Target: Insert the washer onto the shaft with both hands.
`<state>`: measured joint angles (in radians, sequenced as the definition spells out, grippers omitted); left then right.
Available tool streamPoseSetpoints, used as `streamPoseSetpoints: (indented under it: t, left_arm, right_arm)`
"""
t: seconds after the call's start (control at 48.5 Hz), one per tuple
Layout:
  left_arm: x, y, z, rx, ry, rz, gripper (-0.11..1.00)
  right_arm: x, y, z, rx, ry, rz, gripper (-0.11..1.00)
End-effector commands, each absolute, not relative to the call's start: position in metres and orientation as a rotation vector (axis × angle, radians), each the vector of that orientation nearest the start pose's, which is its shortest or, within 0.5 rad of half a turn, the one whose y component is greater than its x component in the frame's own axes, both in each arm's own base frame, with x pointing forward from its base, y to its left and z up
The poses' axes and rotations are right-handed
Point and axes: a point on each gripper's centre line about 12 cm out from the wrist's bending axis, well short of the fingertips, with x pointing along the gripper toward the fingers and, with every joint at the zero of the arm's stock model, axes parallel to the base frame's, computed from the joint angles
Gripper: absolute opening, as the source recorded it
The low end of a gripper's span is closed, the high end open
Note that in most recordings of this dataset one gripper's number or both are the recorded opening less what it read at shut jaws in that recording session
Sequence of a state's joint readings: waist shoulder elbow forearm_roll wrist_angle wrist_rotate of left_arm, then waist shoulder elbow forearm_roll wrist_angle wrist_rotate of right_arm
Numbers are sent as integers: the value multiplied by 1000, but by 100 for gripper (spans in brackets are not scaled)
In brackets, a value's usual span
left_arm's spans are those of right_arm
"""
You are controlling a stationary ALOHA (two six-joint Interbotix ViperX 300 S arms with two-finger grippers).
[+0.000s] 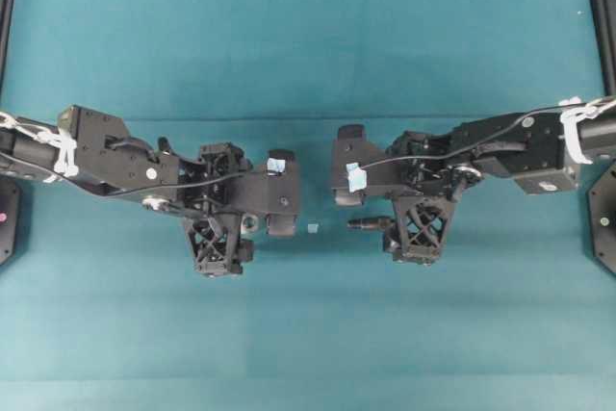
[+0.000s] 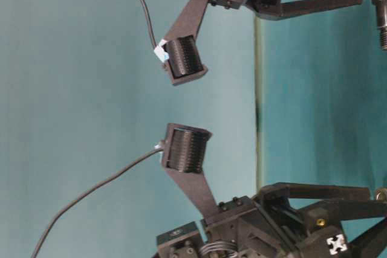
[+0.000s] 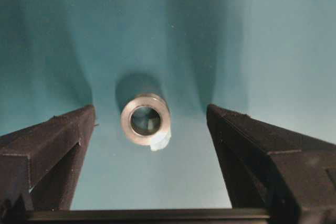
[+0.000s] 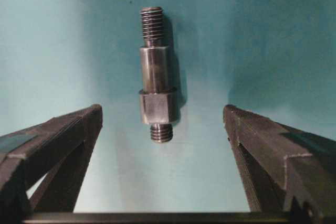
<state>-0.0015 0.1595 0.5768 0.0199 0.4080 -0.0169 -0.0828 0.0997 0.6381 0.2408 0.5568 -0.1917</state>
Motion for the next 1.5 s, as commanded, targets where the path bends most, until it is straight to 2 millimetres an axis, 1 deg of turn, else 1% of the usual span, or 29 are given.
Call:
streamPoseSetpoints:
  t: [0.0,0.288,0.804,1.154,1.484]
  left_arm:
    - [379,0,105,5,1137,6,91]
    - [379,0,105,4,1135,7,91]
    - [380,0,102,4,1132,7,91]
    - [381,0,102,4,1132,7,91]
    - [381,0,102,4,1130,7,91]
  right_arm:
    - [350,-13,111,141,1251,32,86]
    - [356,-13,112,137,1245,35,86]
    - [354,-12,99,134,1280,38,86]
    - [355,-12,96,135,1291,39,86]
    - [355,-6,91,127,1316,57,86]
